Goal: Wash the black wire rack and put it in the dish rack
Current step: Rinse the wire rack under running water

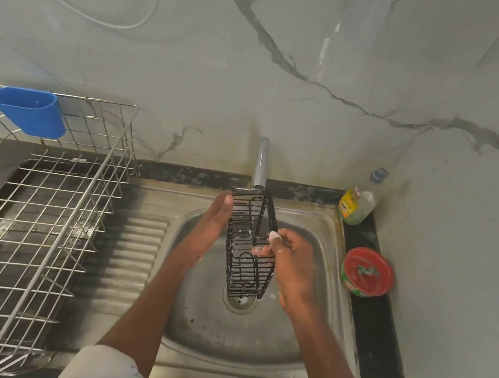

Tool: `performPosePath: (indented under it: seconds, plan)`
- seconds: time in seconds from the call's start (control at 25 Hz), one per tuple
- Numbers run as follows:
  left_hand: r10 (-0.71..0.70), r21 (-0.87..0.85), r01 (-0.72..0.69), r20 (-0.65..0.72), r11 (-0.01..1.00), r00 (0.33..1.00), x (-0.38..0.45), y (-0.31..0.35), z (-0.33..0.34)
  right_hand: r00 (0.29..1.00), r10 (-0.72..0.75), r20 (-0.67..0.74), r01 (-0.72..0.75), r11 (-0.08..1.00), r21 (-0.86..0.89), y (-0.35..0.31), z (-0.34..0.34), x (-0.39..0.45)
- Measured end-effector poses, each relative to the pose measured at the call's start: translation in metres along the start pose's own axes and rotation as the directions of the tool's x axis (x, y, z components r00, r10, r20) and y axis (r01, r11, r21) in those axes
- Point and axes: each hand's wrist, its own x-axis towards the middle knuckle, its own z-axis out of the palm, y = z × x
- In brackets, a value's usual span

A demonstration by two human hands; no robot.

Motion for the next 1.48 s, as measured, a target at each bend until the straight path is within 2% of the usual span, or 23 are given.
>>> performPosePath:
  seconds: [0.32,0.6,0.72,1.08,1.28,1.36,1.48]
  plan:
    - [-0.057,-0.016,0.059,0.081,0.998,0.995,-0.010,0.011,0.022,0.999,-0.043,-0.001,0.043,0.999,-0.027,0.009,-0.014,0.004]
    - [-0.032,-0.065,0.026,-0.081,0.998,0.996,-0.030,0.012,0.005,0.995,-0.053,0.086,0.052,0.998,0.020,0.009,0.007,-0.008]
    - [-0.018,-0.062,0.011,-0.107,0.998,0.994,-0.034,0.009,0.000,0.994,-0.047,0.096,0.044,0.998,0.033,0.007,0.007,-0.013]
    - [-0.003,0.008,0.004,-0.009,1.000,1.000,-0.042,0.019,0.017,0.999,-0.030,0.029,0.028,0.997,0.075,0.007,-0.013,-0.009]
    - [0.030,-0.008,-0.030,-0.041,1.000,0.999,-0.051,0.011,0.018,0.998,0.000,0.061,-0.008,0.991,0.134,0.005,-0.002,-0.011]
    - [0.012,0.005,-0.012,-0.041,1.000,0.999,-0.058,0.004,0.010,0.998,0.029,0.059,-0.037,0.988,0.152,0.007,0.003,-0.006]
    - [-0.058,0.017,0.057,0.027,0.998,0.998,-0.068,0.001,-0.004,0.998,0.059,0.021,-0.062,0.981,0.185,0.005,0.010,0.002]
